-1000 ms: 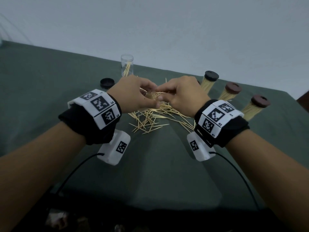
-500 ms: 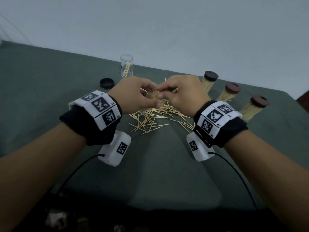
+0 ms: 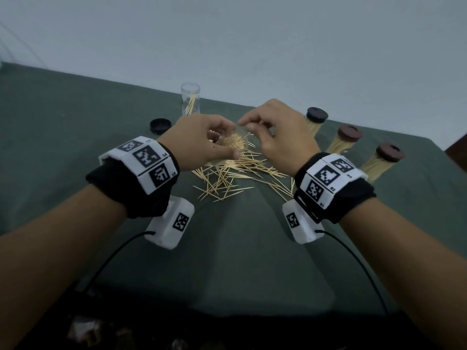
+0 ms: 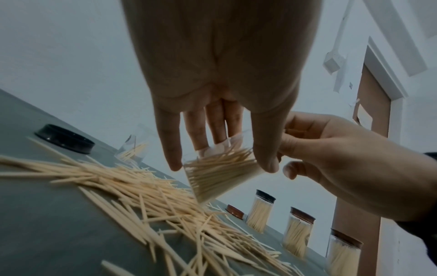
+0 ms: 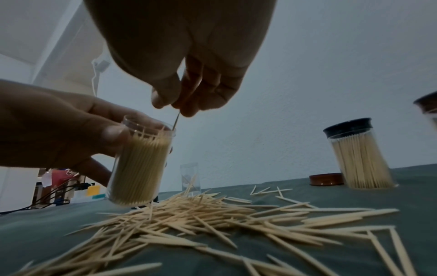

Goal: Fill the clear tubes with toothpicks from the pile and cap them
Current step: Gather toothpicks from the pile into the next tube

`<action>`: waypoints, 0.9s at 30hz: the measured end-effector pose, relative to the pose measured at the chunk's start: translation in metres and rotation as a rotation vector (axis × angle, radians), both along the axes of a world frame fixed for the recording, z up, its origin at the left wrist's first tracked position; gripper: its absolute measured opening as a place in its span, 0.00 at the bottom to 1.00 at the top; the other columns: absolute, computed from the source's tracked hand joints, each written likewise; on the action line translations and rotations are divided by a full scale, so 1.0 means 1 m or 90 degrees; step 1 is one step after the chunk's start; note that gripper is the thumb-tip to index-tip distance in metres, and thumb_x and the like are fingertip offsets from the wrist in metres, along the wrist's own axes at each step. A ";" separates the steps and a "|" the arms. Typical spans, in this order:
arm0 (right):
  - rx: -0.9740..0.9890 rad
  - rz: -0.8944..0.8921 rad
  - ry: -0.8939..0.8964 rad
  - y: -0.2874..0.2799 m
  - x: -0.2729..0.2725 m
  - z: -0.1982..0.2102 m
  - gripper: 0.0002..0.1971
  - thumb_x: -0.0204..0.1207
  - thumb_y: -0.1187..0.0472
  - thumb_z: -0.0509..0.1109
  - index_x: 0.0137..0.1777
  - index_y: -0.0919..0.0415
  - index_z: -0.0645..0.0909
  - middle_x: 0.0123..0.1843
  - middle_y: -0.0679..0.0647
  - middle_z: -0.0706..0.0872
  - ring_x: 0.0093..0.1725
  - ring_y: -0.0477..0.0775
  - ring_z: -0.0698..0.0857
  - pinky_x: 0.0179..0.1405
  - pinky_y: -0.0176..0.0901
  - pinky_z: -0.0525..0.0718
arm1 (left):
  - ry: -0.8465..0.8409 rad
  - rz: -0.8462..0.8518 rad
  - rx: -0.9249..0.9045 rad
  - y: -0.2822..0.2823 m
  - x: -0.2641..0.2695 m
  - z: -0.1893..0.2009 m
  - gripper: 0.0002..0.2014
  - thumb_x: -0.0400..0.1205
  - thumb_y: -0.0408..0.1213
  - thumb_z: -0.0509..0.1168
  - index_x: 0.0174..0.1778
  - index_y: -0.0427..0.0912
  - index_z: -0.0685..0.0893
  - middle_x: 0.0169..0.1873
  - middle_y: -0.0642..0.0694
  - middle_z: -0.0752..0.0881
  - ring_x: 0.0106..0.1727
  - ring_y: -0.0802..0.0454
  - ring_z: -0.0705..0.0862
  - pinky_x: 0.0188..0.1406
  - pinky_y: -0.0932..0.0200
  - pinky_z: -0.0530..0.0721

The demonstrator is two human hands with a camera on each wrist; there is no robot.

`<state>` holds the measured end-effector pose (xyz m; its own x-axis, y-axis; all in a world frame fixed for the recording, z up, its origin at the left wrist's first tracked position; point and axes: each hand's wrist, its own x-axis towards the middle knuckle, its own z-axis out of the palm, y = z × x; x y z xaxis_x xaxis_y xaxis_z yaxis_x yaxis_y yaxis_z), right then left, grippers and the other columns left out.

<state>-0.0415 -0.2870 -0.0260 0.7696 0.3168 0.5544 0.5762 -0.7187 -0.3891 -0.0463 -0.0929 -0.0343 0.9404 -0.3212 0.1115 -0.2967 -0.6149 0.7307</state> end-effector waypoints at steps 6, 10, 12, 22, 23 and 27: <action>-0.105 0.008 0.092 -0.009 -0.001 -0.003 0.18 0.78 0.72 0.64 0.52 0.51 0.90 0.55 0.48 0.81 0.54 0.46 0.79 0.51 0.30 0.71 | 0.000 0.001 -0.021 0.003 -0.002 0.004 0.29 0.68 0.53 0.80 0.65 0.56 0.83 0.56 0.60 0.87 0.61 0.64 0.84 0.63 0.61 0.81; -0.107 0.021 0.088 -0.008 -0.004 0.000 0.23 0.75 0.75 0.60 0.58 0.51 0.88 0.63 0.49 0.82 0.62 0.46 0.78 0.61 0.33 0.72 | -0.020 -0.021 -0.009 -0.002 -0.006 0.007 0.27 0.69 0.51 0.79 0.64 0.57 0.83 0.54 0.61 0.87 0.61 0.66 0.83 0.62 0.64 0.79; -0.104 0.002 0.064 -0.009 -0.005 0.003 0.25 0.73 0.76 0.59 0.59 0.53 0.88 0.66 0.51 0.82 0.66 0.49 0.78 0.65 0.38 0.73 | -0.023 -0.013 -0.025 -0.001 -0.005 0.009 0.28 0.69 0.51 0.80 0.65 0.56 0.83 0.55 0.61 0.87 0.61 0.66 0.83 0.64 0.63 0.79; -0.132 -0.007 0.081 -0.005 -0.009 0.004 0.26 0.74 0.76 0.61 0.63 0.51 0.86 0.75 0.54 0.76 0.74 0.55 0.74 0.72 0.45 0.71 | -0.040 -0.002 -0.048 0.004 -0.001 0.004 0.27 0.68 0.48 0.81 0.63 0.55 0.83 0.56 0.62 0.86 0.63 0.65 0.82 0.68 0.62 0.77; -0.169 -0.008 0.097 -0.004 -0.010 0.003 0.27 0.73 0.76 0.61 0.66 0.51 0.84 0.77 0.54 0.74 0.75 0.56 0.73 0.74 0.48 0.70 | -0.041 -0.005 -0.052 0.003 0.000 0.003 0.27 0.68 0.47 0.81 0.64 0.55 0.83 0.56 0.61 0.86 0.63 0.65 0.82 0.68 0.63 0.77; -0.104 0.015 0.122 0.000 -0.013 0.002 0.23 0.74 0.76 0.62 0.56 0.51 0.88 0.73 0.53 0.78 0.72 0.53 0.76 0.69 0.38 0.69 | -0.059 -0.022 -0.034 0.001 0.000 0.001 0.27 0.69 0.45 0.81 0.63 0.55 0.82 0.57 0.61 0.86 0.62 0.66 0.82 0.66 0.68 0.75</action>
